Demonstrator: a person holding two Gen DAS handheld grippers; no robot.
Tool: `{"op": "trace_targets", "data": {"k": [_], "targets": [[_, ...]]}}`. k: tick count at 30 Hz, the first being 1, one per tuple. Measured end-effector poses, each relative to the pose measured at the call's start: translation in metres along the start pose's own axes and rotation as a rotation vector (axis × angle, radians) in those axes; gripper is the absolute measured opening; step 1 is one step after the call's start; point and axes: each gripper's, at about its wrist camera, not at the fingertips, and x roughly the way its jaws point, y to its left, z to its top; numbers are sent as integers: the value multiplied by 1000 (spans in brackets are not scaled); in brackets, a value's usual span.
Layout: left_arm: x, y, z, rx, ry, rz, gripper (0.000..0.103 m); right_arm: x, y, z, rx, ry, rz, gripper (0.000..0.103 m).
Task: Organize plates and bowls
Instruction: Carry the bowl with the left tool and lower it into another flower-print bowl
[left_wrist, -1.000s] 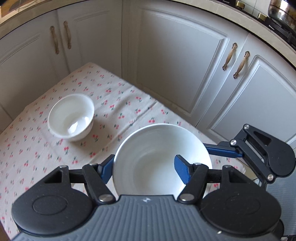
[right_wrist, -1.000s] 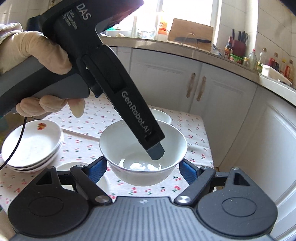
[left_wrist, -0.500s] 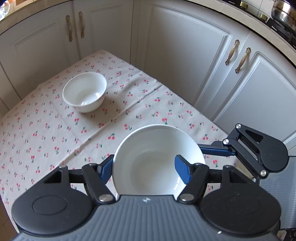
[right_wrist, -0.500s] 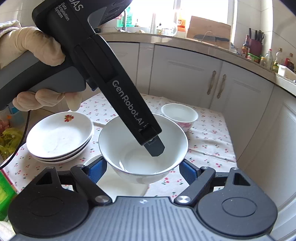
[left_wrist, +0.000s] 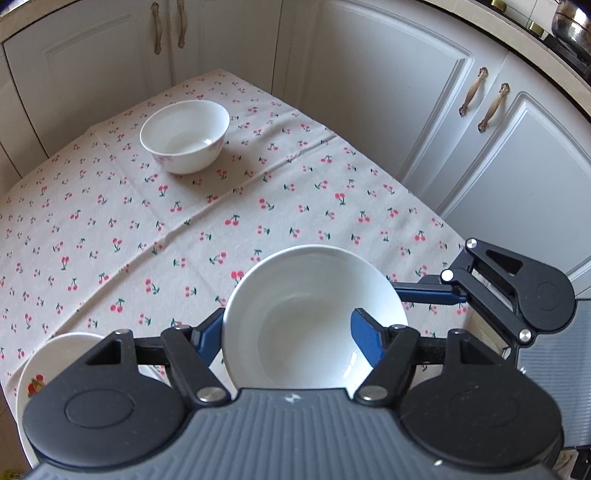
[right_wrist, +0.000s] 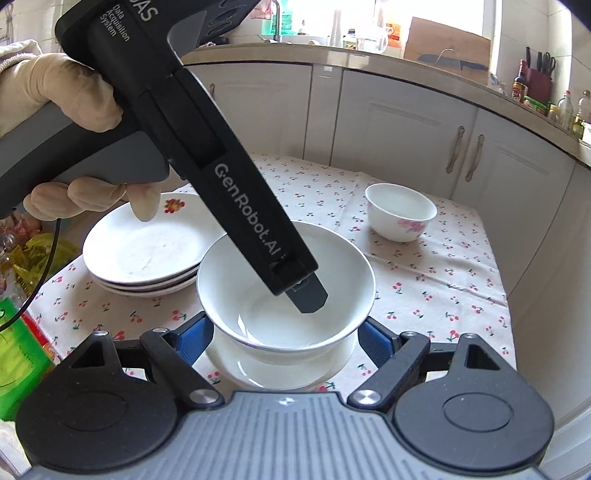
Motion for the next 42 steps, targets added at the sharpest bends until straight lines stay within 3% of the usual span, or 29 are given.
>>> {"op": "trace_targets", "data": {"k": [42], "targets": [[18,1,-9,28,7,-23,72,13,-6,-8,44,54,40,89]]}}
